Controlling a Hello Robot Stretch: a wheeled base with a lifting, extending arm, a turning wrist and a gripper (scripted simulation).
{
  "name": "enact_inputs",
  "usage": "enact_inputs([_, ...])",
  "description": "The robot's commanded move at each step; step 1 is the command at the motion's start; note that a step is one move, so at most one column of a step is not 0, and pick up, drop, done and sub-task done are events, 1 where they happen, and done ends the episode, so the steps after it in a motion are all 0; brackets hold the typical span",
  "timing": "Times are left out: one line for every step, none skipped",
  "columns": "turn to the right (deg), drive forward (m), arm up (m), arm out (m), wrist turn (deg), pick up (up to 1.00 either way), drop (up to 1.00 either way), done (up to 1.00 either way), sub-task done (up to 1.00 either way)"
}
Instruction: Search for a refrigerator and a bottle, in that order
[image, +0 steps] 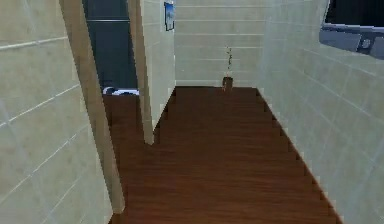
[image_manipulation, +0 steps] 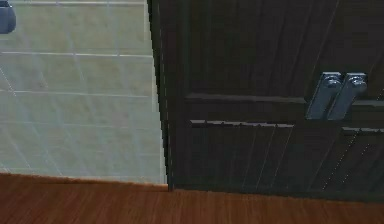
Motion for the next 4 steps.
enact_inputs([0.0,1.0,0.0,0.0,0.0,0.0,0.0,0.0,0.0])
enact_inputs([3.0,0.0,0.0,0.0,0.0,0.0,0.0,0.0,0.0])
enact_inputs([0.0,0.35,0.0,0.0,0.0,0.0,0.0,0.0,0.0])
enact_inputs([-45.0,0.0,0.0,0.0,0.0,0.0,0.0,0.0,0.0])
